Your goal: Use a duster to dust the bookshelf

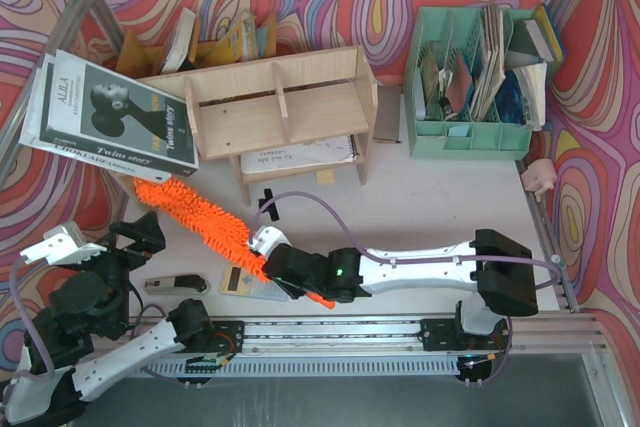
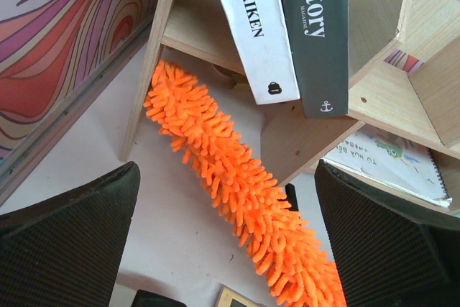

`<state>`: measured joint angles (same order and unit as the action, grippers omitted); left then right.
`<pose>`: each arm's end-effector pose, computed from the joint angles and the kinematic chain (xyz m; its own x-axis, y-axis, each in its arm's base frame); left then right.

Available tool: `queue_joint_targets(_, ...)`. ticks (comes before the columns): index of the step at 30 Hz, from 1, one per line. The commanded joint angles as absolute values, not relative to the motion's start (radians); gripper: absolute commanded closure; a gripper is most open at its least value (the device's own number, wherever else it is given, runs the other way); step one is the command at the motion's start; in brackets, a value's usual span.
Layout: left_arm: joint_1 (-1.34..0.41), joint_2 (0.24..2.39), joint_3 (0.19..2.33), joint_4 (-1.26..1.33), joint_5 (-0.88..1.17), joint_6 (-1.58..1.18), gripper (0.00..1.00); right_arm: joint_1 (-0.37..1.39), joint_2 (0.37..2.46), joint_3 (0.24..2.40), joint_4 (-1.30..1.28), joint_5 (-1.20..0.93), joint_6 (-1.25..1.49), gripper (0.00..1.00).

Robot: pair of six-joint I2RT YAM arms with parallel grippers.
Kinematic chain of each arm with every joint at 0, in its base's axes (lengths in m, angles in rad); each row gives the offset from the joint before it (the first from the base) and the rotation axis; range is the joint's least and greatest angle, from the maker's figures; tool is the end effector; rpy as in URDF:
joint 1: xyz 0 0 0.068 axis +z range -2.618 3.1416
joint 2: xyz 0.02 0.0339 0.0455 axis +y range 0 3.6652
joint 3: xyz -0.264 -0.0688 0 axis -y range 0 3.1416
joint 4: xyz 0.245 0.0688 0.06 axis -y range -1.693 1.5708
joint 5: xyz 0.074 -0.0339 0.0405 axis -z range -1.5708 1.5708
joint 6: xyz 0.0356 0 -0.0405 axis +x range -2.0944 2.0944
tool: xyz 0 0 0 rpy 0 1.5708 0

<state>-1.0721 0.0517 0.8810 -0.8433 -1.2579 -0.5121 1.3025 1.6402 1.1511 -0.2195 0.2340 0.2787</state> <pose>0.0118 0.0491 0.3472 0.0847 -0.4708 -0.8782 -0.1643 0.8627 -0.4783 0.1048 0.3500 0.2440 -0.4111 -0.4856 -0.7715 -0.8094 0.5837 0.0638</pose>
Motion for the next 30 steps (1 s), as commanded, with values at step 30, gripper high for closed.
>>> queue_joint_targets(30,-1.075,0.056,0.879,-0.840,-1.278,-0.499,0.01,1.310,1.663,1.071,-0.168,0.242,0.308,1.00)
